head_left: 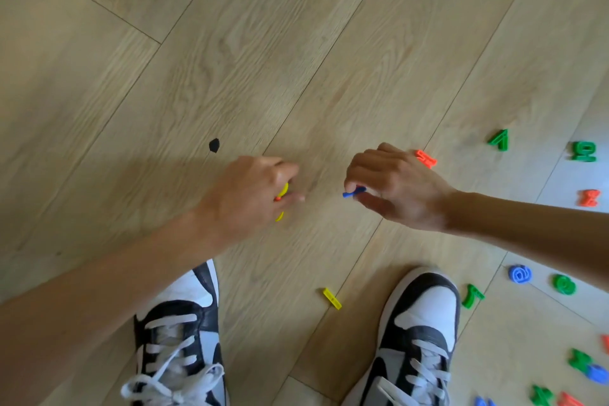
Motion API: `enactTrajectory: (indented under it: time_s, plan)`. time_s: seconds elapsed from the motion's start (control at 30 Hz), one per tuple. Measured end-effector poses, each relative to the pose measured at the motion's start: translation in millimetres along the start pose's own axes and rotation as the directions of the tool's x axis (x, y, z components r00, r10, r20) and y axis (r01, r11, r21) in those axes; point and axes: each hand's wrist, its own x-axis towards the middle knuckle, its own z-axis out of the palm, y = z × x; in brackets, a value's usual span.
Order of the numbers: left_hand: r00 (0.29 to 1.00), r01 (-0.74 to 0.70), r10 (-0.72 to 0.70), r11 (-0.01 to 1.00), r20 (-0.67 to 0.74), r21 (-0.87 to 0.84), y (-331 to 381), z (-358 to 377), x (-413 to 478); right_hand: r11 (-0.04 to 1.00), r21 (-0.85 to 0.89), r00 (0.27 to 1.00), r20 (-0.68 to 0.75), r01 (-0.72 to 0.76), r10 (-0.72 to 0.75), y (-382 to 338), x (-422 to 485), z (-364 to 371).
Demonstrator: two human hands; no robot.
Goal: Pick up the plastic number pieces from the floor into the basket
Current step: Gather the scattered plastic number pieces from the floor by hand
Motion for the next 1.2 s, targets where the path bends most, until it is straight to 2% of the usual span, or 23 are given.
enactTrajectory:
  time_s: [0.1,0.17,0.27,0.4,0.47,0.57,0.63,0.73,0.8,0.83,0.9,0.93,1.0,1.07,1.2]
  plan:
    - [0.975,0.086,-0.113,0.987,0.194,0.139,-2,-6,6,0.962,0.222,0.983,-0.055,-0.161,0.177,-12,6,-4]
    - [0.948,0.073,-0.142,0.968,0.284,0.24,-1,-5,5,0.937,0.304,0.98,-0.038,-0.174,0.194,-23,5,-6]
    - [0.929,0.047,-0.148,0.957,0.34,0.287,2,-2,-1,0.94,0.332,0.995,0.089,-0.074,0.046,-49,-6,-2]
    - [0.92,0.066,-0.176,0.951,0.351,0.302,5,-1,-2,0.957,0.136,0.93,0.235,0.255,-0.282,-94,-34,32]
    - [0.918,0.063,-0.179,0.947,0.354,0.315,5,-1,0,0.937,0.059,0.897,0.277,0.343,-0.346,-106,-47,50]
    - [0.933,0.015,-0.135,0.941,0.335,0.339,5,1,1,0.921,-0.026,0.885,0.287,0.39,-0.367,-105,-58,68]
    - [0.944,0.033,-0.115,0.966,0.31,0.257,5,3,2,0.906,-0.074,0.879,0.289,0.416,-0.38,-100,-60,73]
    - [0.955,0.181,-0.15,0.978,0.256,-0.101,6,-1,2,0.914,-0.09,0.895,0.264,0.395,-0.36,-93,-56,73]
    - [0.938,0.286,-0.18,0.884,0.296,-0.369,5,-5,3,0.926,-0.084,0.906,0.255,0.368,-0.337,-89,-52,69]
    - [0.914,0.357,-0.183,0.787,0.362,-0.503,5,-7,3,0.932,-0.079,0.911,0.256,0.353,-0.323,-87,-50,66]
    - [0.849,0.506,-0.163,0.524,0.502,-0.685,2,-11,1,0.945,-0.058,0.918,0.265,0.321,-0.295,-84,-47,61]
    - [0.826,0.55,-0.142,0.417,0.545,-0.724,-1,-11,0,0.949,-0.056,0.921,0.267,0.31,-0.285,-83,-45,59]
    - [0.82,0.561,-0.065,0.288,0.569,-0.776,-7,-12,-1,0.958,-0.064,0.932,0.258,0.281,-0.256,-82,-41,56]
    - [0.831,0.546,0.002,0.185,0.556,-0.817,-11,-11,-2,0.964,-0.07,0.941,0.244,0.258,-0.235,-81,-35,55]
    - [0.833,0.552,0.021,0.036,0.553,-0.833,-16,-11,-2,0.967,-0.086,0.949,0.23,0.239,-0.214,-81,-23,52]
